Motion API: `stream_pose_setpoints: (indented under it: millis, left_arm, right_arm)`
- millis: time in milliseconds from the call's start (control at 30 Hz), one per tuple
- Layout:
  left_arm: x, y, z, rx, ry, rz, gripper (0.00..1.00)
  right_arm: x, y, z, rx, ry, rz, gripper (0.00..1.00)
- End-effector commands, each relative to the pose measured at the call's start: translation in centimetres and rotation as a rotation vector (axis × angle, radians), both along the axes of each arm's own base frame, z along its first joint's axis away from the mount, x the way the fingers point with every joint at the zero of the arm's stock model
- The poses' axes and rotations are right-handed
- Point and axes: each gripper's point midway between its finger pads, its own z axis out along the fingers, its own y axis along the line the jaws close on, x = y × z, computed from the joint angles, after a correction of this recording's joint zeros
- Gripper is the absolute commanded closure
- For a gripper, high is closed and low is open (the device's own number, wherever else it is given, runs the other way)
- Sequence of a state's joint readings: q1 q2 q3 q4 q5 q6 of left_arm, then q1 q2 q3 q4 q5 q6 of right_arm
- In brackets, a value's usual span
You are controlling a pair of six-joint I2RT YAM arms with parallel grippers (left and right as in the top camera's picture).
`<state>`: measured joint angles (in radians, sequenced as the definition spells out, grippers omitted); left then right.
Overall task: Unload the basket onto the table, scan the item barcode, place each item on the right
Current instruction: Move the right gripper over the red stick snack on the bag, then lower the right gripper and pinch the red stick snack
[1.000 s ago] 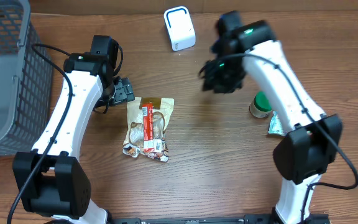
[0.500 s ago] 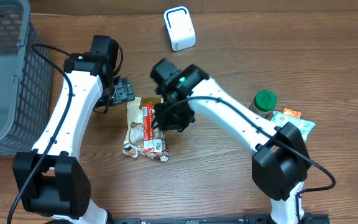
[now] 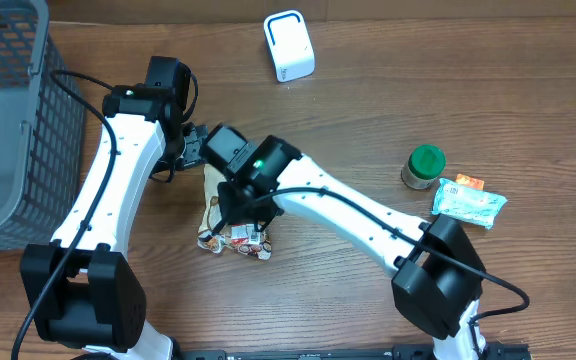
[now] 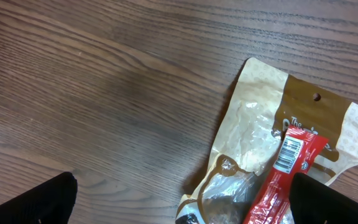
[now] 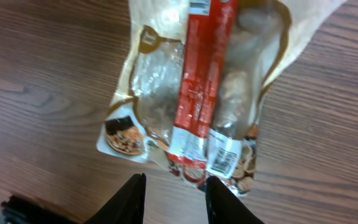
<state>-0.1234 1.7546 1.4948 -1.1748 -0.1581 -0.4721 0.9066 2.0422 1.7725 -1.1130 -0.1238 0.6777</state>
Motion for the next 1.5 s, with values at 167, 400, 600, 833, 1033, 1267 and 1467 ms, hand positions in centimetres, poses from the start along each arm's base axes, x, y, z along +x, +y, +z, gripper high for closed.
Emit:
stream_pose_setpoints:
  millis: [167, 400, 600, 833, 1033, 1267, 1467]
  left_arm:
    - [0.4, 0.0, 0.4, 0.004, -0.015, -0.001, 0.0]
    - [0.4, 0.0, 0.4, 0.004, -0.015, -0.001, 0.0]
    - [0.4, 0.0, 0.4, 0.004, -0.015, -0.001, 0.0]
    - [0.4, 0.0, 0.4, 0.004, -0.015, -0.001, 0.01]
    - [0.4, 0.0, 0.4, 0.004, -0.015, -0.001, 0.0]
    - [0.4, 0.0, 0.4, 0.004, -0.015, -0.001, 0.0]
    - [0.4, 0.0, 0.4, 0.004, -0.015, -0.001, 0.0]
  right_arm:
    - [0.4, -0.7, -2.6, -0.027, -0.011, -0.115, 0.68]
    - [0.8, -0.3, -4.9, 0.009, -0.037, -0.111, 0.75]
    - [0.7, -0.4, -6.0, 0.015, -0.039, -0.115, 0.76]
    - [0.6, -0.5, -6.5, 0.016, -0.041, -0.115, 0.76]
    - [0.8, -0.4, -6.5, 0.02, -0.047, -0.116, 0.75]
    - [0.7, -0.4, -6.7, 0.015, -0.044, -0.116, 0.75]
    - [0.4, -0.9, -9.0, -0.036, -0.017, -0.115, 0.76]
